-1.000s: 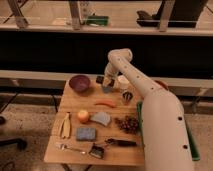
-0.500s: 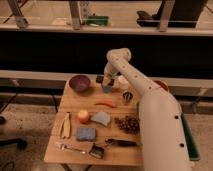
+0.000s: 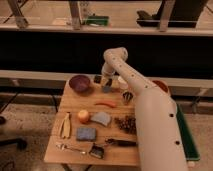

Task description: Place eraser in plastic cup

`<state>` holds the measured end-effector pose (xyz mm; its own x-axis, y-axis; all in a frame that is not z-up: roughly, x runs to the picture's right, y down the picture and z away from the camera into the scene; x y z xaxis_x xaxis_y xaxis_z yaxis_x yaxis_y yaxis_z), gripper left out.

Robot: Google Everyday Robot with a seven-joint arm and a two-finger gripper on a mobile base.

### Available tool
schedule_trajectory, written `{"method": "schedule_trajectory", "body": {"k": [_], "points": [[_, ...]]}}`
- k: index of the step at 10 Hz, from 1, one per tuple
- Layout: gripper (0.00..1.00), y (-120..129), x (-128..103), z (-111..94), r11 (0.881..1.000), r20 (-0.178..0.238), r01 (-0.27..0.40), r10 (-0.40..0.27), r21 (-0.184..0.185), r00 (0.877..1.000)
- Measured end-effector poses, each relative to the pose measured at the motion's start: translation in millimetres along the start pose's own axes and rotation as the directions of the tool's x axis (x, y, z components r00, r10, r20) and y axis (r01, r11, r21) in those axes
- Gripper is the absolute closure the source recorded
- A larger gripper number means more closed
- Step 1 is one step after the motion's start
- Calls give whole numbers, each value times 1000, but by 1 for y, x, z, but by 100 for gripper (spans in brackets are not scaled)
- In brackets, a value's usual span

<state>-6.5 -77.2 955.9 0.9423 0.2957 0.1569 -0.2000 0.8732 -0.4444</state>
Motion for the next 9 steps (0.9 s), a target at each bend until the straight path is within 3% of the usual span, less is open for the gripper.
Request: {"method": "schedule_trajectory", "body": {"k": [2, 3, 9], "points": [[24, 2, -3, 0, 1000, -8, 12, -12, -7, 1000], [20, 3, -3, 0, 1000, -13, 18, -18, -12, 1000], [20, 10, -2, -3, 999, -34, 31, -32, -32, 999]]}}
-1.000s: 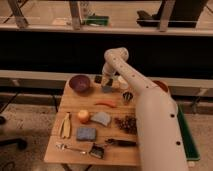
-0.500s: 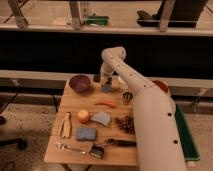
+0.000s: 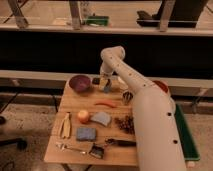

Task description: Place eraser in plastic cup

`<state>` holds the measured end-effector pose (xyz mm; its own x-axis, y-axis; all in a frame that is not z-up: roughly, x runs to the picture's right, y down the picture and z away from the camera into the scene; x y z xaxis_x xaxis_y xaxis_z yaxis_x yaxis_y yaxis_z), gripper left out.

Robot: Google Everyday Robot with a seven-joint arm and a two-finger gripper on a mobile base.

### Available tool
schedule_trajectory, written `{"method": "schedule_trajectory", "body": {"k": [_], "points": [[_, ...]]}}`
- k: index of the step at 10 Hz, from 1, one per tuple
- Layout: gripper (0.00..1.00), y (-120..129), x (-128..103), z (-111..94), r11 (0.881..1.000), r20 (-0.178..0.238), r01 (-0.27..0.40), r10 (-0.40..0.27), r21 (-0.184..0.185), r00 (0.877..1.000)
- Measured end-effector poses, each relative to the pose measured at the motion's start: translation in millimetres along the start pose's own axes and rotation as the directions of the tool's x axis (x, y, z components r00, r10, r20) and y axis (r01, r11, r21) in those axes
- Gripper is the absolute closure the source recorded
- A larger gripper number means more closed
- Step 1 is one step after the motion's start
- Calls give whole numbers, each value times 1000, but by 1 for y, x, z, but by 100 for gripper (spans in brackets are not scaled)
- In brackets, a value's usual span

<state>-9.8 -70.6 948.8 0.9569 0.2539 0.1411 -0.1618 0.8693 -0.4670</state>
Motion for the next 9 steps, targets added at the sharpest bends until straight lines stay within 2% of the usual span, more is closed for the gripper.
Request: {"method": "schedule_trajectory", "body": {"k": [2, 4, 5, 7, 9], "points": [[20, 0, 1, -1, 1000, -1, -8, 8, 6, 1000], [20, 0, -2, -14, 999, 13, -16, 16, 35, 1000], [20, -1, -5, -26, 999, 23, -20, 19, 50, 1000], [20, -3, -12, -63, 996, 60, -24, 19, 91, 998], [32, -6, -14, -83, 995, 60, -33, 28, 90, 998]]}}
